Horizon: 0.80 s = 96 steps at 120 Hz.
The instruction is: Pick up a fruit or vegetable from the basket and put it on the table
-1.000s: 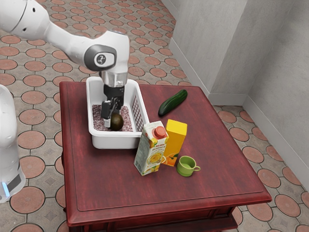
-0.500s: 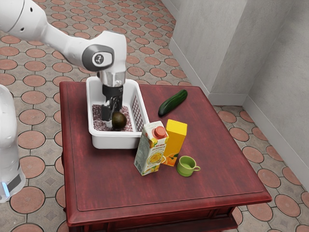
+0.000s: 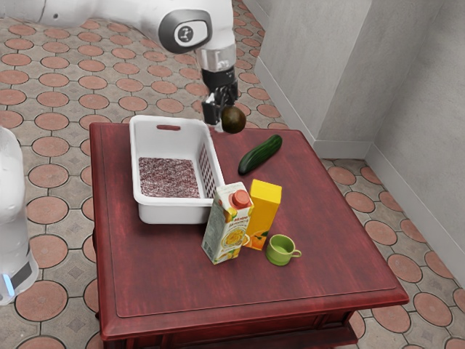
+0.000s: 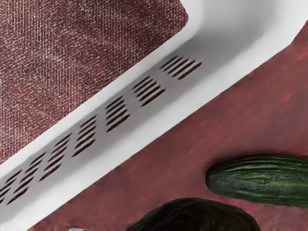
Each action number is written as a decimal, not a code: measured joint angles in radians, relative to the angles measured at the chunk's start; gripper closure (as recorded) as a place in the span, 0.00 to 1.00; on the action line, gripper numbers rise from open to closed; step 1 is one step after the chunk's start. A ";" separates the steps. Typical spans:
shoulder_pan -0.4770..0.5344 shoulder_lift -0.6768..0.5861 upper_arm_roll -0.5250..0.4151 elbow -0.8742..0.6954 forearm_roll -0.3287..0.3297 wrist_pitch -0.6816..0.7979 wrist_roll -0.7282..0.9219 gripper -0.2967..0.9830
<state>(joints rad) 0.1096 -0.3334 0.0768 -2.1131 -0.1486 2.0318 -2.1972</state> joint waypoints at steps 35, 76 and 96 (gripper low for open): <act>-0.060 0.247 0.007 0.227 0.042 -0.014 0.030 0.52; -0.118 0.298 0.002 0.293 0.045 -0.015 0.067 0.30; -0.037 0.092 0.037 0.224 0.004 -0.085 0.032 0.25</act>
<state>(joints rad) 0.0725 -0.2414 0.1139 -1.8886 -0.1443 1.9464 -2.1648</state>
